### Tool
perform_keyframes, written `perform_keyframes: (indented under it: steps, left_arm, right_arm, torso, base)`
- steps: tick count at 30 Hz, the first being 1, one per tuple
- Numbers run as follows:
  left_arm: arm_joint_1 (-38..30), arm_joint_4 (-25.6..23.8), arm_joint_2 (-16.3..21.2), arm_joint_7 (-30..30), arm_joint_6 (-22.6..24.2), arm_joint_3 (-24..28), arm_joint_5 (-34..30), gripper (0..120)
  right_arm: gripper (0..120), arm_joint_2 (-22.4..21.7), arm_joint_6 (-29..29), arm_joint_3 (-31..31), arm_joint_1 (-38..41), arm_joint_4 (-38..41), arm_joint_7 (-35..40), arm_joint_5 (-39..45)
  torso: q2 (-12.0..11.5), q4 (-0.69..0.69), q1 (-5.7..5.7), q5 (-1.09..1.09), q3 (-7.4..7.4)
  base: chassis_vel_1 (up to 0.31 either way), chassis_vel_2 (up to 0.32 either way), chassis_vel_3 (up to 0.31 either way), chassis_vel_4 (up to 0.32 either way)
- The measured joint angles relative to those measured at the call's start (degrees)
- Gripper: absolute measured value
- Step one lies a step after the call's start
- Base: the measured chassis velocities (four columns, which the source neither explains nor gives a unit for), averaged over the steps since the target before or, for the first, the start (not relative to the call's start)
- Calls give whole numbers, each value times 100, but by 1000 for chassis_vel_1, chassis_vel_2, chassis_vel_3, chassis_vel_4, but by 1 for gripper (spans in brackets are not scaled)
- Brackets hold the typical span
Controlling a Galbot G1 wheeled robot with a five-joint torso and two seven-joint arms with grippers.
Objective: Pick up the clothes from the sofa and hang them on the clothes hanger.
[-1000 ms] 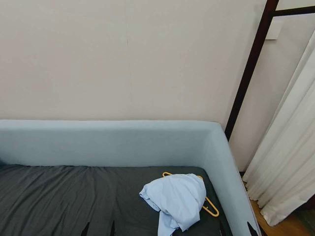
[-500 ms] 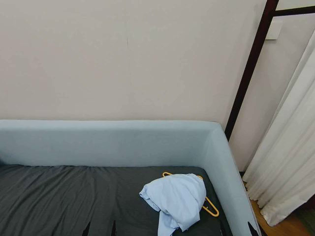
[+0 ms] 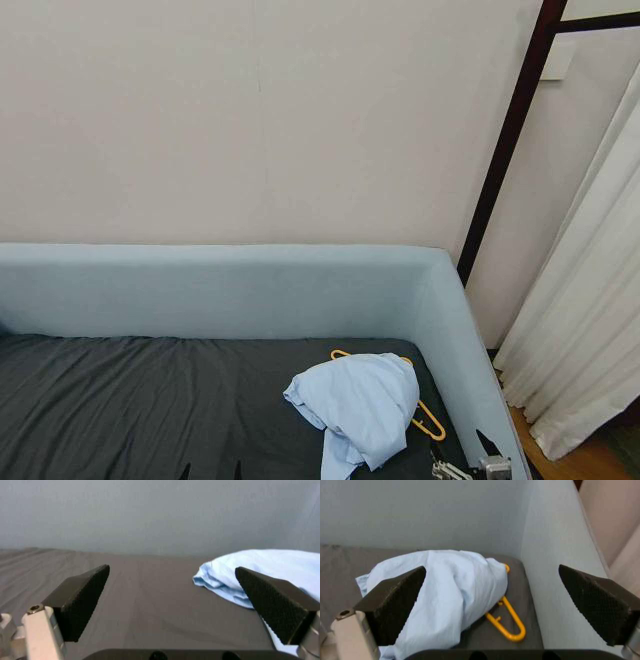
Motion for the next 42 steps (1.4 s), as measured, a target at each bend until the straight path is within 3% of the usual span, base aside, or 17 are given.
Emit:
perform_keyframes:
  steps: [7, 11, 16, 27, 42]
  left_arm:
    - [81, -9, -33, 23, -5, -18, -45, 99]
    - [149, -83, -48, 26, -5, -66, -48, 99]
    - [236, -98, -85, 36, -5, -81, -36, 98]
    - [386, -90, -172, 30, -30, -94, 67, 98]
    - [370, -78, -226, -9, -91, -126, 38, 98]
  right_arm:
    - [100, -479, -559, -514, 832, -355, -3, 190]
    - [100, -891, -885, -1283, 1709, -922, 60, 501]
    - [100, -1103, -1163, -2055, 2567, -1455, 148, 878]
    - [100, -677, -1465, -3288, 4249, -3067, 449, 881]
    - [100, -359, -1827, -4037, 5266, -4263, 724, 689]
  torso:
    - [0, 1, 0, 2, 1]
    - [0, 0, 0, 1, 1]
    - [0, 0, 0, 0, 0]
    - [0, -1, 0, 0, 0]
    - [0, 1, 0, -1, 0]
  base:
    - [0, 0, 0, 0]
    - [0, 0, 0, 0]
    - [0, 0, 0, 0]
    - [0, 0, 0, 0]
    - [0, 0, 0, 0]
